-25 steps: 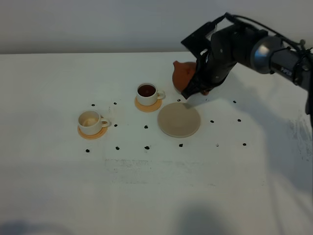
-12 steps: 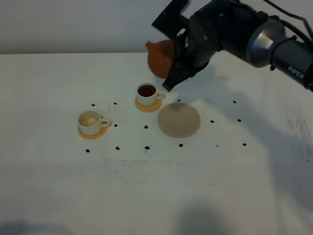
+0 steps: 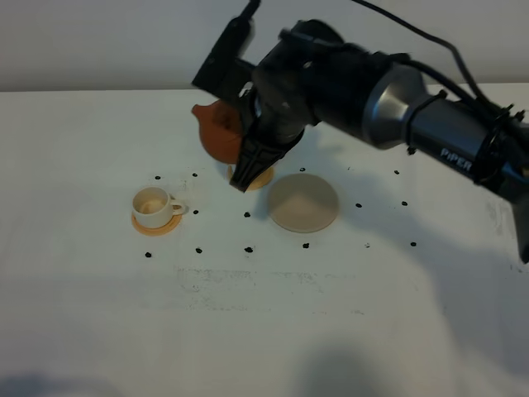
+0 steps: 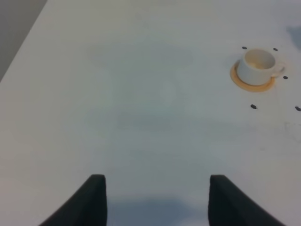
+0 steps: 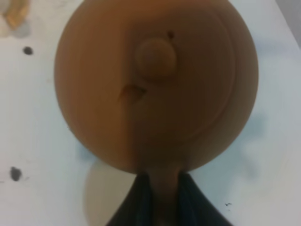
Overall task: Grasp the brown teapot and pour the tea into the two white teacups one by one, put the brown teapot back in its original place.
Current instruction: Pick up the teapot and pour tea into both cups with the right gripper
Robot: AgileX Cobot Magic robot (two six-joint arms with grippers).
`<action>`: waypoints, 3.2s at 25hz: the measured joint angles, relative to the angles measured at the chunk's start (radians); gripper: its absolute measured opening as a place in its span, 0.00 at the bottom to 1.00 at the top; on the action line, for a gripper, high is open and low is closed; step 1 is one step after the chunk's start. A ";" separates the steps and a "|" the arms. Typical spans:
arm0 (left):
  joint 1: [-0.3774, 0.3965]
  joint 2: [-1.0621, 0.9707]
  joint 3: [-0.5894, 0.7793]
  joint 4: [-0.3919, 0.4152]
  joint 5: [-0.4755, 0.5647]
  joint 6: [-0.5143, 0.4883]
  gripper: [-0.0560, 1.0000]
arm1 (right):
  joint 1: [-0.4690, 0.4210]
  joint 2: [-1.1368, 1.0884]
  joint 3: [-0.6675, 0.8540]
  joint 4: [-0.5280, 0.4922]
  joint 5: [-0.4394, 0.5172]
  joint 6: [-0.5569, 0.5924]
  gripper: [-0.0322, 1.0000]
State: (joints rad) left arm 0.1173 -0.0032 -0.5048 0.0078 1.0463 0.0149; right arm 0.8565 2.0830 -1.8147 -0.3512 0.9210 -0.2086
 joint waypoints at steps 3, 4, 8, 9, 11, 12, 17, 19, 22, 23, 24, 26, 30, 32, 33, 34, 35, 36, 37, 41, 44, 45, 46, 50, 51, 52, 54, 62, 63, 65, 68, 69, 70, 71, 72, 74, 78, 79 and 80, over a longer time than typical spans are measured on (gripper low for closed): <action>0.000 0.000 0.000 0.000 0.000 0.000 0.52 | 0.030 0.000 0.015 -0.046 0.003 0.015 0.12; 0.000 0.000 0.000 0.000 0.000 0.000 0.52 | 0.039 0.000 0.029 -0.057 0.002 0.016 0.12; 0.000 0.000 0.000 0.000 0.000 0.000 0.52 | 0.071 0.014 0.070 -0.086 0.004 0.028 0.12; 0.000 0.000 0.000 0.000 0.000 0.000 0.52 | 0.078 0.021 0.071 -0.094 0.005 0.032 0.12; 0.000 0.000 0.000 0.000 0.000 0.000 0.52 | 0.099 0.031 0.071 -0.116 0.005 0.041 0.12; 0.000 0.000 0.000 0.000 0.000 0.000 0.52 | 0.106 0.035 0.071 -0.123 0.004 0.043 0.12; 0.000 0.000 0.000 0.000 0.000 0.000 0.52 | 0.145 0.060 0.071 -0.136 -0.004 0.046 0.12; 0.000 0.000 0.000 0.000 0.000 0.000 0.52 | 0.152 0.073 0.071 -0.137 -0.013 0.047 0.12; 0.000 0.000 0.000 0.000 0.000 0.000 0.52 | 0.155 0.089 0.071 -0.141 -0.034 0.047 0.12; 0.000 0.000 0.000 0.000 0.000 0.000 0.52 | 0.155 0.092 0.071 -0.144 -0.038 0.047 0.12; 0.000 0.000 0.000 0.000 0.000 0.000 0.52 | 0.155 0.095 0.069 -0.147 -0.040 0.050 0.12; 0.000 0.000 0.000 0.000 0.000 0.000 0.52 | 0.155 0.097 0.049 -0.160 -0.036 0.055 0.12; 0.000 0.000 0.000 0.000 0.000 0.000 0.52 | 0.153 0.103 0.013 -0.211 -0.039 0.071 0.12; 0.000 0.000 0.000 0.000 0.000 0.000 0.52 | 0.146 0.106 0.011 -0.226 -0.038 0.073 0.12; 0.000 0.000 0.000 0.000 0.000 0.000 0.52 | 0.143 0.111 0.010 -0.236 -0.036 0.073 0.12; 0.000 0.000 0.000 0.000 0.000 0.000 0.52 | 0.141 0.116 0.010 -0.247 -0.036 0.075 0.12; 0.000 0.000 0.000 0.000 0.000 0.000 0.52 | 0.137 0.123 0.010 -0.256 -0.034 0.076 0.12; 0.000 0.000 0.000 0.000 0.000 0.000 0.52 | 0.137 0.129 0.010 -0.271 -0.032 0.079 0.12; 0.000 0.000 0.000 0.000 0.000 0.000 0.52 | 0.137 0.138 0.010 -0.282 -0.030 0.080 0.12; 0.000 0.000 0.000 0.000 0.000 0.000 0.52 | 0.137 0.162 0.010 -0.300 -0.027 0.086 0.12; 0.000 0.000 0.000 0.000 0.000 0.000 0.52 | 0.137 0.163 0.010 -0.304 -0.027 0.087 0.12; 0.000 0.000 0.000 0.000 0.000 0.000 0.52 | 0.138 0.163 0.010 -0.309 -0.027 0.088 0.12; 0.000 0.000 0.000 0.000 0.000 0.000 0.52 | 0.141 0.163 0.010 -0.321 -0.027 0.090 0.12; 0.000 0.000 0.000 0.000 0.000 0.000 0.52 | 0.155 0.161 0.010 -0.354 -0.024 0.091 0.12; 0.000 0.000 0.000 0.000 0.000 0.000 0.52 | 0.158 0.162 0.010 -0.364 -0.021 0.091 0.12; 0.000 0.000 0.000 0.000 0.000 0.000 0.52 | 0.161 0.165 0.010 -0.372 -0.020 0.092 0.12; 0.000 0.000 0.000 0.000 0.000 0.000 0.52 | 0.170 0.174 0.010 -0.388 -0.019 0.094 0.12; 0.000 0.000 0.000 0.000 0.000 0.000 0.52 | 0.185 0.182 0.010 -0.432 -0.017 0.110 0.12; 0.000 0.000 0.000 0.000 0.000 0.000 0.52 | 0.187 0.182 0.010 -0.435 -0.017 0.111 0.12; 0.000 0.000 0.000 0.000 0.000 0.000 0.52 | 0.189 0.182 0.010 -0.450 -0.010 0.114 0.12; 0.000 0.000 0.000 0.000 0.000 0.000 0.52 | 0.201 0.183 0.010 -0.467 0.001 0.116 0.12; 0.000 0.000 0.000 0.000 0.000 0.000 0.52 | 0.208 0.183 0.010 -0.477 0.001 0.117 0.12; 0.000 0.000 0.000 0.000 0.000 0.000 0.52 | 0.211 0.183 0.010 -0.485 0.001 0.119 0.12; 0.000 0.000 0.000 0.000 0.000 0.000 0.52 | 0.215 0.183 0.010 -0.494 0.000 0.120 0.12; 0.000 0.000 0.000 0.000 0.000 0.000 0.52 | 0.217 0.183 0.010 -0.504 0.000 0.120 0.12; 0.000 0.000 0.000 0.000 0.000 0.000 0.52 | 0.218 0.183 0.010 -0.518 0.000 0.121 0.12; 0.000 0.000 0.000 0.000 0.000 0.000 0.52 | 0.219 0.183 0.010 -0.556 0.003 0.121 0.12; 0.000 0.000 0.000 0.000 0.000 0.000 0.52 | 0.219 0.183 0.010 -0.565 0.004 0.121 0.12; 0.000 0.000 0.000 0.000 0.000 0.000 0.52 | 0.219 0.183 0.010 -0.573 0.005 0.121 0.12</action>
State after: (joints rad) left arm 0.1173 -0.0032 -0.5048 0.0078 1.0463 0.0149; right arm 1.0755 2.2659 -1.8049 -0.9240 0.9264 -0.0873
